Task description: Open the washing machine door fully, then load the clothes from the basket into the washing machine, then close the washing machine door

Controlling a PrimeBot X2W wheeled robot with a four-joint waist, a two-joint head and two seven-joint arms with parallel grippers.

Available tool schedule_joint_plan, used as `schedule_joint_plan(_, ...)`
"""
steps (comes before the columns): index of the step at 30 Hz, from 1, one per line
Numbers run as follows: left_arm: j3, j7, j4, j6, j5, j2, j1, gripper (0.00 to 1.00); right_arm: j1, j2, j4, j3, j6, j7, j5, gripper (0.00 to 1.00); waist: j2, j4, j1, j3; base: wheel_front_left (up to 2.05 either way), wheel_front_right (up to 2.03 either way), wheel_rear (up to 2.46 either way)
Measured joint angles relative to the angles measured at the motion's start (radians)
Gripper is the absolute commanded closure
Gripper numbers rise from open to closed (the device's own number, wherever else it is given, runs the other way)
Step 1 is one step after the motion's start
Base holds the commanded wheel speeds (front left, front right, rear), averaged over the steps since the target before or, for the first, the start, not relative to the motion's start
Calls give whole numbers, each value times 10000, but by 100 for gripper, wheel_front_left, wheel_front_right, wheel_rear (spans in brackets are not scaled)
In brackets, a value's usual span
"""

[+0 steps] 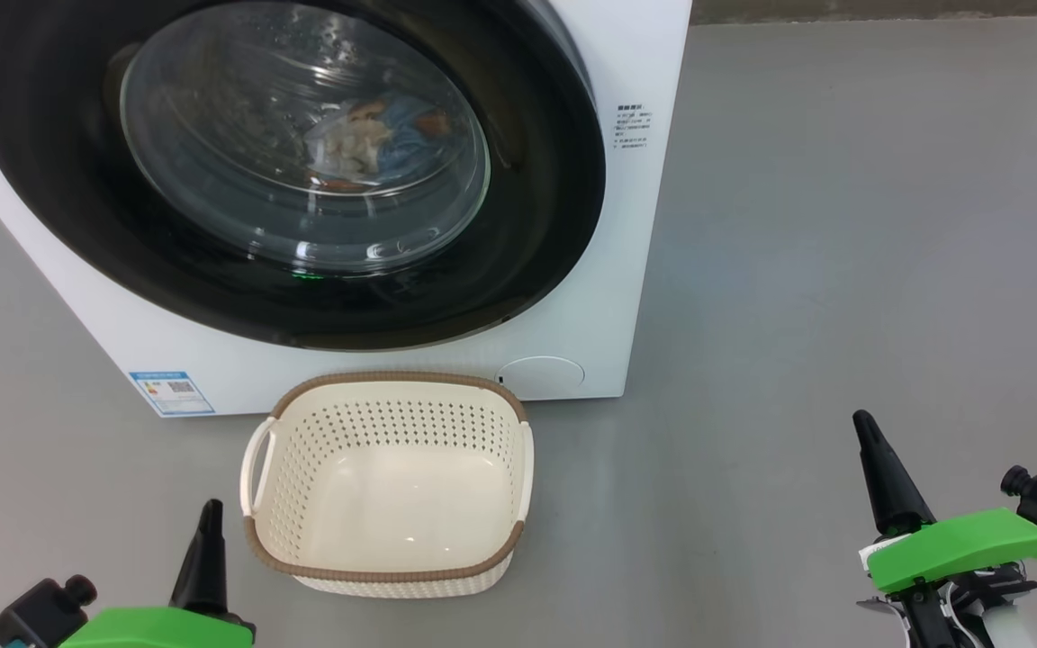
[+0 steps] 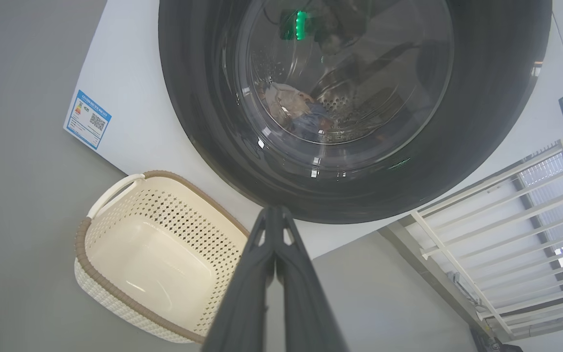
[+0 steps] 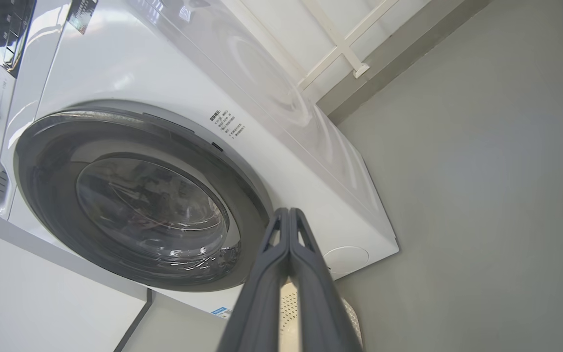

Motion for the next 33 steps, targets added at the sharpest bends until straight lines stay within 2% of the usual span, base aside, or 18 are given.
schedule_joint_plan(33,364,903,119,6,-2993,0,-76,100,201,414,-123,-656,-2,894,3001,100,0,-43,-1,-222,0,0,0)
